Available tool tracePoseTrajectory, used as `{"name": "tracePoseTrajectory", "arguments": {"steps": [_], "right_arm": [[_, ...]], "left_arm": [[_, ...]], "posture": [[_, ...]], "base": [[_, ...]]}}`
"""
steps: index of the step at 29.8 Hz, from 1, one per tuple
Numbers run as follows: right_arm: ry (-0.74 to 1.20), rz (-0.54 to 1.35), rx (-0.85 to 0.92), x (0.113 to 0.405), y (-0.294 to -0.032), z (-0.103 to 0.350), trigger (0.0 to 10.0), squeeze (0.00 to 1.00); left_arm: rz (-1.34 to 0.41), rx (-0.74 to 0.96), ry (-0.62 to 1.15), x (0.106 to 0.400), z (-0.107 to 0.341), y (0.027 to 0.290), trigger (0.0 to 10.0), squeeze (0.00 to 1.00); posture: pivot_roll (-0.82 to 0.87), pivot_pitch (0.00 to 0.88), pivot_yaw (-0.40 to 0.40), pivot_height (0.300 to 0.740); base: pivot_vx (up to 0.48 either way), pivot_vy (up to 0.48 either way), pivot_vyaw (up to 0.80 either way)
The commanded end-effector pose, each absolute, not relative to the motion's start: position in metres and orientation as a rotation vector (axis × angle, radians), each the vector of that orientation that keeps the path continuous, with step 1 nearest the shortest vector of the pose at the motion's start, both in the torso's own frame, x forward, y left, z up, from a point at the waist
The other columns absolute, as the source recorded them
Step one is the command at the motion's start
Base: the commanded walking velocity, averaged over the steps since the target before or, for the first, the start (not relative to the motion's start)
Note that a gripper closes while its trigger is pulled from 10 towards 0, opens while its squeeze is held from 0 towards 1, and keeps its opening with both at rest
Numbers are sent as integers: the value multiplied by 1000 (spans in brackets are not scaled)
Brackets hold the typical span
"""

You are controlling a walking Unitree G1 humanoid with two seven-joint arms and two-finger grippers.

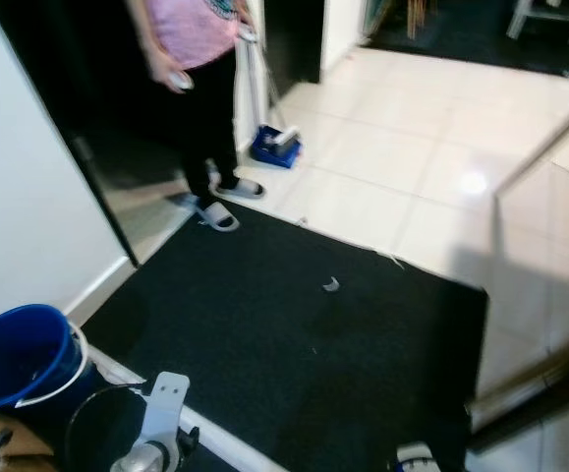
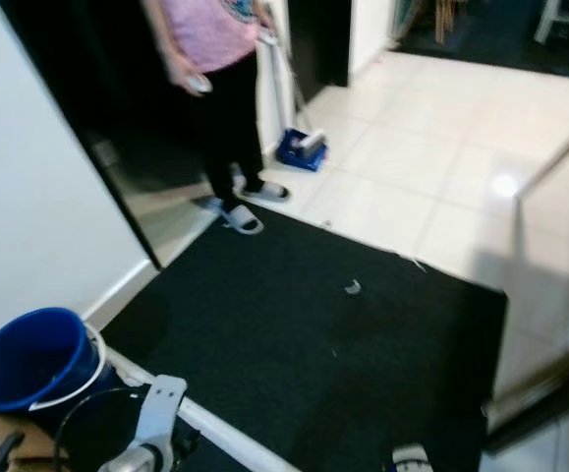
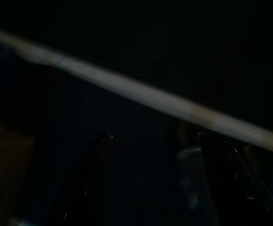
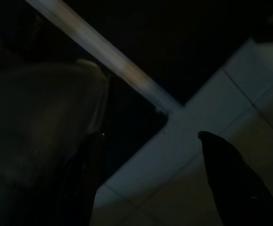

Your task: Picking trash to rubbish bin

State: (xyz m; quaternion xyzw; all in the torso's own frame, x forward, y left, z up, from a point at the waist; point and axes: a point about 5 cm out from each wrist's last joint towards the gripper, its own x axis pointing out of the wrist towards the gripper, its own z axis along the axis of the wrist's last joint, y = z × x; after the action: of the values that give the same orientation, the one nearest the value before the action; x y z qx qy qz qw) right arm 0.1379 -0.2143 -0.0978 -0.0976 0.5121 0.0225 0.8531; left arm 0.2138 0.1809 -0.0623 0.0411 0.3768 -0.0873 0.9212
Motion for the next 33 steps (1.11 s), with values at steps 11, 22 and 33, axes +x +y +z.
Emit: {"name": "tracePoseTrajectory", "arguments": {"steps": [11, 22, 33], "right_arm": [[1074, 42, -135, 133, -208, -100, 10000, 0], [987, -182, 73, 148, -215, -93, 10000, 0], [943, -172, 98, 157, -196, -92, 10000, 0]], "left_arm": [[-196, 55, 790, 208, -66, 177, 10000, 0], [-197, 66, 780, 214, -62, 184, 10000, 0], [-198, 100, 766, 226, -53, 196, 10000, 0]], "posture": [[35, 129, 45, 740], [59, 118, 78, 740], [68, 110, 107, 740]], "base": [[0, 0, 218], [0, 0, 0], [0, 0, 0]]}}
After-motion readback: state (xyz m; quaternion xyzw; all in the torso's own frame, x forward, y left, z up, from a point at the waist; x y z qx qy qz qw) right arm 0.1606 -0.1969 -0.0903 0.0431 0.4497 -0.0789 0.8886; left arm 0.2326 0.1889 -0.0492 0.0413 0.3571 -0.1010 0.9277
